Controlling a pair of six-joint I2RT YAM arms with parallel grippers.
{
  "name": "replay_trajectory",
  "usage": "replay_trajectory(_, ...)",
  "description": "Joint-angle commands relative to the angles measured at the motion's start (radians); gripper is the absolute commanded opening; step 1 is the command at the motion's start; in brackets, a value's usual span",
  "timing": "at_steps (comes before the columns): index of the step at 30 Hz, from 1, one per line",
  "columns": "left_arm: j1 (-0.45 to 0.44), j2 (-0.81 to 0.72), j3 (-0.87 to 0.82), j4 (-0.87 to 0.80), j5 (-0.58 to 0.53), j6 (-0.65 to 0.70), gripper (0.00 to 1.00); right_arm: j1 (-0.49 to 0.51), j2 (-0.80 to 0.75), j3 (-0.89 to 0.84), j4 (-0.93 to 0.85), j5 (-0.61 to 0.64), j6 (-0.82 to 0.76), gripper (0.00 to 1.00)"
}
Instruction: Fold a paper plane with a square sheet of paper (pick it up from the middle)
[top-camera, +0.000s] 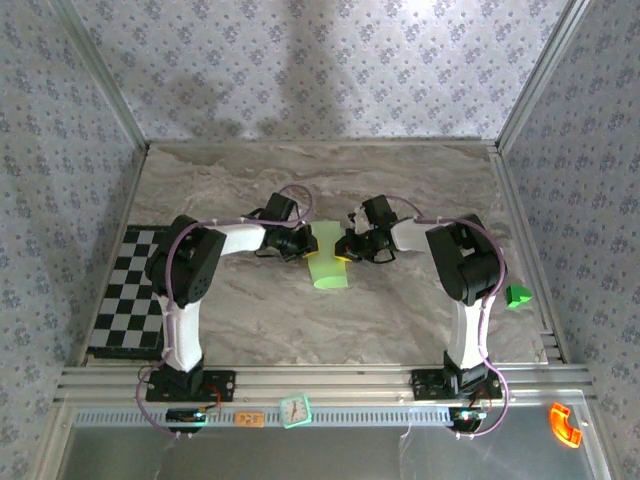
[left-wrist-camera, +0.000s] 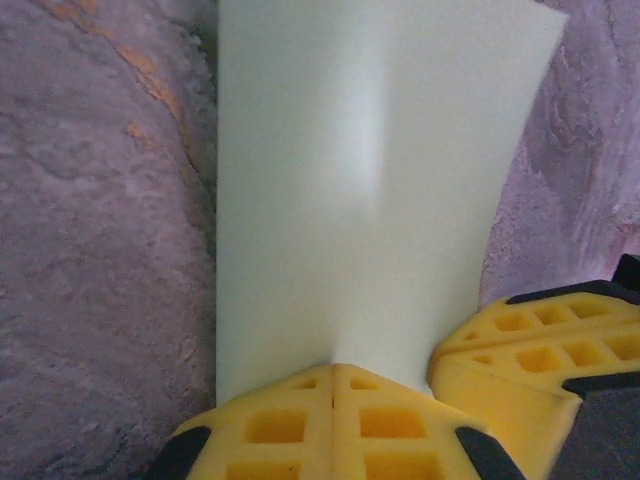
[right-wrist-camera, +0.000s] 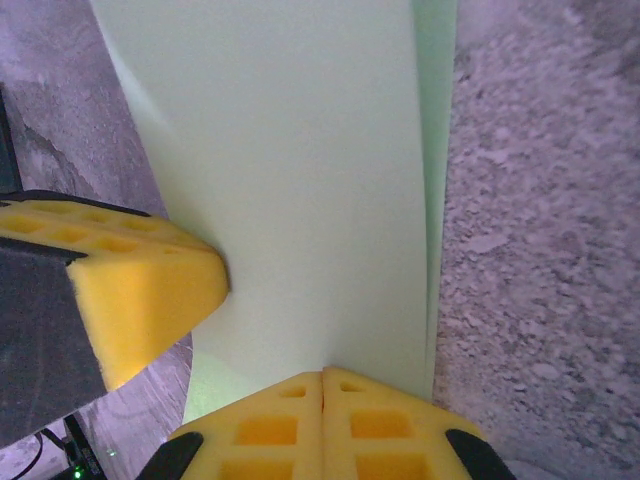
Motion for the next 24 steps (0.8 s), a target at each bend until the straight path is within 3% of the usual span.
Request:
replay_trajectory(1, 0.027, 0.007, -0.001, -0.011, -0.024, 0.009, 0.00, -0.007, 0.148, -0.084, -0.199, 0.291, -0.044, 0.06)
replay_trajectory(11, 0.117, -0.066, -0.068, -0.034, -0.020, 0.073, 0.00, -0.010, 0.150, -0.087, -0.196, 0.292, -0.045, 0.06)
replay_trajectory(17, 0.071, -0.142, -0.060, 0.019, 0.033, 0.072, 0.00, -0.011, 0.149, -0.087, -0.197, 0.292, -0.047, 0.06)
replay_trajectory(24, 0.021, -0.017, 0.030, 0.058, 0.056, 0.031, 0.00, -0.012, 0.153, -0.088, -0.198, 0.293, -0.048, 0.06)
